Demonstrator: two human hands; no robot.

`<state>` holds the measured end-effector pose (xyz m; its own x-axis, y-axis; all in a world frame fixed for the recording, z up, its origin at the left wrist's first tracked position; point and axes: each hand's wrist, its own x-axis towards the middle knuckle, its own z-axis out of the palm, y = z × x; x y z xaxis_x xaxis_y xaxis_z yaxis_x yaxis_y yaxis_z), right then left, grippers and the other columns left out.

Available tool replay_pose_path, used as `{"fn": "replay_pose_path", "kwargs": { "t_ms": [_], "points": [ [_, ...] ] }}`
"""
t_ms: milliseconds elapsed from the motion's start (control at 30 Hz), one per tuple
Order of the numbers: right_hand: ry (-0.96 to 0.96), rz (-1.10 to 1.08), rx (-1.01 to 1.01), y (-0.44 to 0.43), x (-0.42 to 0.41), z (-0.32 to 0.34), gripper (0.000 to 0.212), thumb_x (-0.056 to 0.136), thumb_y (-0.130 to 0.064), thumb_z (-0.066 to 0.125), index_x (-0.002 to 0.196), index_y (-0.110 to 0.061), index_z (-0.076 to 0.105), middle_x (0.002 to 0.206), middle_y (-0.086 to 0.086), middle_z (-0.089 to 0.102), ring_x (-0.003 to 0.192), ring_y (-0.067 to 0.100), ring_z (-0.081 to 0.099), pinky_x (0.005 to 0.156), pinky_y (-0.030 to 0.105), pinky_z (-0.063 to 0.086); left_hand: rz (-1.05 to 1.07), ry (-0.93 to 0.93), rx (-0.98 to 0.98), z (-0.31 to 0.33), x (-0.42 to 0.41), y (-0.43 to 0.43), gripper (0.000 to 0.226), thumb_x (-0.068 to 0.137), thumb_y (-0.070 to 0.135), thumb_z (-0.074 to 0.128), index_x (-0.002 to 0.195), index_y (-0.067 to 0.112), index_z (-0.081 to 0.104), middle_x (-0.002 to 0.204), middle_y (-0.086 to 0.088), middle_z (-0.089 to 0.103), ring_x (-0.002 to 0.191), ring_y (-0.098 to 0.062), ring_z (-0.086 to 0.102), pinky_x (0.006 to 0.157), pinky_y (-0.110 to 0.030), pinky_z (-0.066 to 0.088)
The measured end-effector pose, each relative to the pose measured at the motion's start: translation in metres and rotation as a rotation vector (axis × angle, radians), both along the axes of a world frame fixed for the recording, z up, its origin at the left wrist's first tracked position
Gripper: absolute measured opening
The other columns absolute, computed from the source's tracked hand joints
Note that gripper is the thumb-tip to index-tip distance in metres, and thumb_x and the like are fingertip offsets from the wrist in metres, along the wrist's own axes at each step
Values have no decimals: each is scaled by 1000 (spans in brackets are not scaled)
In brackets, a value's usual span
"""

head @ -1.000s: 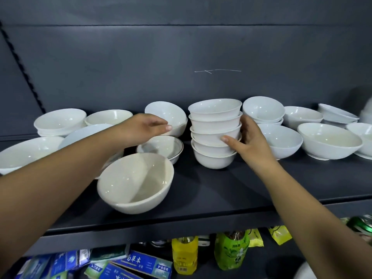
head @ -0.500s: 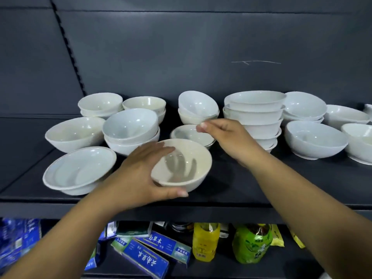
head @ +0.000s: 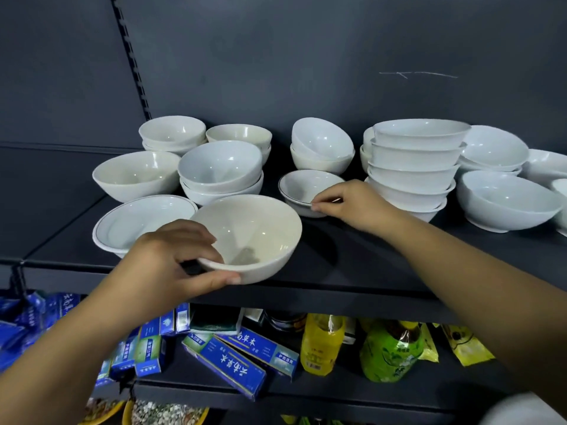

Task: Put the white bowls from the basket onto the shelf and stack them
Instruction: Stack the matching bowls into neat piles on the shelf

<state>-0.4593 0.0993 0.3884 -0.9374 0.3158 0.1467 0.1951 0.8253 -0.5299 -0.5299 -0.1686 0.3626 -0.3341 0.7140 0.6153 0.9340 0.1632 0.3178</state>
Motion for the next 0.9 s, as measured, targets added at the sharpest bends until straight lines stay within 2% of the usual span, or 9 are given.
{"fn": "replay_pose_path", "kwargs": {
  "t_ms": [100, 200, 367, 467, 533, 600, 733, 833, 900],
  "points": [
    [8, 9, 31, -1, -2, -1, 19, 83, -24, 66, 99, -14, 73, 104, 3, 72, 98, 12, 60, 90, 23, 42, 10, -44, 16, 2, 3, -2, 61, 74, 70, 49, 59, 15, 70, 60, 6, 62, 74, -10, 56, 62, -23, 43],
    [54, -29, 52, -1, -5, -4, 20, 82, -23, 67, 98, -12, 73, 104, 6, 72, 101, 18, 62, 80, 19, 43, -7, -56, 51, 3, 6, 1, 59, 75, 69, 50, 63, 14, 70, 76, 4, 61, 75, -12, 57, 64, -15, 43],
    [343, -162, -217, -10, -3, 9, 20, 82, -21, 67, 100, -13, 72, 92, -1, 67, 86, 5, 55, 70, 2, 40, 11, -69, 105, -4, 12, 14, 65, 76, 67, 49, 65, 7, 71, 71, 7, 60, 77, -8, 55, 71, -6, 39],
    [558, -152, -339, -17, 2, 28, 13, 81, -14, 68, 87, -5, 73, 78, 5, 67, 75, 5, 51, 68, 11, 40, 20, -39, 110, -7, 11, 26, 54, 72, 62, 57, 64, 9, 70, 67, 6, 62, 74, -7, 53, 67, -12, 41],
    [647, -106, -397, -19, 9, 44, 7, 79, -12, 69, 74, -14, 72, 60, -14, 61, 61, -3, 49, 64, 13, 39, 33, -35, 110, -9, 10, 37, 41, 68, 50, 63, 63, 10, 69, 63, 1, 64, 72, -6, 52, 65, -17, 42],
    [676, -47, -436, -17, 18, 56, 17, 79, -12, 69, 68, -24, 70, 46, -18, 52, 48, -3, 44, 54, 9, 35, 36, -45, 123, -10, 9, 51, 37, 67, 46, 63, 63, 10, 69, 63, -1, 65, 73, -6, 52, 66, -15, 41],
    [671, 42, -619, -19, 30, 60, 27, 79, -5, 67, 57, -19, 72, 55, -10, 59, 57, 2, 51, 60, 15, 45, 24, -173, 124, -5, 12, 80, 41, 63, 50, 63, 69, 11, 71, 71, 0, 67, 81, -4, 53, 72, -3, 35],
    [645, 81, -606, -19, 37, 52, 30, 78, -3, 68, 56, -23, 73, 74, 7, 59, 74, 15, 52, 75, 28, 45, 29, -353, 72, 7, 21, 84, 51, 55, 62, 57, 91, 27, 65, 92, 19, 61, 88, 9, 52, 80, 5, 30],
    [636, 119, -537, -19, 43, 49, 33, 76, -4, 70, 55, -29, 72, 70, -1, 62, 71, 7, 53, 71, 18, 44, 70, -509, 166, 19, 24, 77, 64, 48, 70, 57, 102, 36, 56, 103, 29, 56, 96, 21, 49, 85, 7, 28]
  ]
}}
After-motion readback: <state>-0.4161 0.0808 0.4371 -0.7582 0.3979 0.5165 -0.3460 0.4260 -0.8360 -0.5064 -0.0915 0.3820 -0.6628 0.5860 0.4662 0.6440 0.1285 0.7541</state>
